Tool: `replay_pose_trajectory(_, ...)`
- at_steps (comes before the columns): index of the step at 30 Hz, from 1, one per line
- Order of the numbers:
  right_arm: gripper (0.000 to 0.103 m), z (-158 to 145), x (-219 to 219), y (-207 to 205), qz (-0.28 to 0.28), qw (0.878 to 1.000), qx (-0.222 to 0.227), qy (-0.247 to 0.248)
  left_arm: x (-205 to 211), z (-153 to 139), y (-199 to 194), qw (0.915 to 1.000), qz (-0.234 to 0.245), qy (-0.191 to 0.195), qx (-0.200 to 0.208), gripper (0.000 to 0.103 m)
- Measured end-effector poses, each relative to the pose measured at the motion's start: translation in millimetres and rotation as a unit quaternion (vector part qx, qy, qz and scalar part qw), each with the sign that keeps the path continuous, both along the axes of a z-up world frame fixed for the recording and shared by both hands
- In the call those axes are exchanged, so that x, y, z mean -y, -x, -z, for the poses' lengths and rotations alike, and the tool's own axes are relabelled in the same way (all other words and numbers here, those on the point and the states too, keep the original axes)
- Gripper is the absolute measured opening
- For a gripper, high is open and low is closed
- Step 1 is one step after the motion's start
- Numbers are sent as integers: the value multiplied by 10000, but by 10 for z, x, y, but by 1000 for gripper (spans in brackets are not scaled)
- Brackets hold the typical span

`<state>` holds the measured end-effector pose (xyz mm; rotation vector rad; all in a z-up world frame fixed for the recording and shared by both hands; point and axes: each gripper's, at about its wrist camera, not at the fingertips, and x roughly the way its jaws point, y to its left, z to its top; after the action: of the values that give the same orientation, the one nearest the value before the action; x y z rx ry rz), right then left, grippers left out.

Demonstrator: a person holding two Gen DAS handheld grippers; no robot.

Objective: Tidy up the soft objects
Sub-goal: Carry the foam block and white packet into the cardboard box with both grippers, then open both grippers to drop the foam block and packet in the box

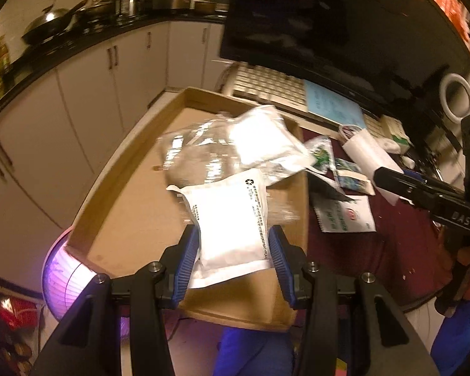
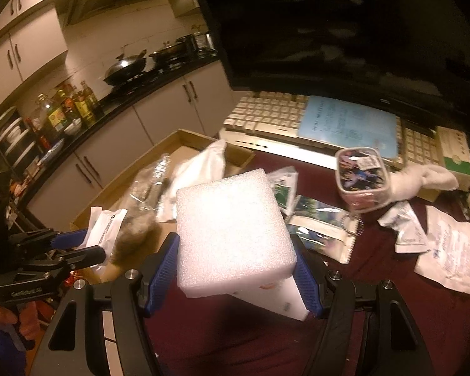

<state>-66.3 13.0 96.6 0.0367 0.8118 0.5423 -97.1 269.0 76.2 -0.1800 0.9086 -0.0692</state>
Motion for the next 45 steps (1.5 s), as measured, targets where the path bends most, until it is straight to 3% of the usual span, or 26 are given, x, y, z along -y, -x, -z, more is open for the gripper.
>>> replay_pose_trajectory(9,73,-48,-429,-168,-526,9982,-171,-229,-317,150,-46,9991,-390,0,-143,46)
replay_pose_trajectory(19,73,198,-1005,-436,-591,9962,-11,640,-488,304,-118,9980,-565,-45,-294,46)
replay_pose_trajectory(31,75,464,-1216,-509,-803,9924,44,931,-527,376,-160,9975,-588,73,-383,50)
replay_pose_trajectory(34,76,465,-1219,-501,-831,9926,24,885,-517,374,-154,9976,-576,70,-389,56)
replay_pose_trajectory(37,81,461,-1200,-495,-842,9934,-17,781,-502,365,-150,9974,-596,89,-390,71)
replay_pose_trajectory(45,87,397,-1114,-451,-752,9954,-12,591,-454,335,-129,9969,-672,-9,-421,81)
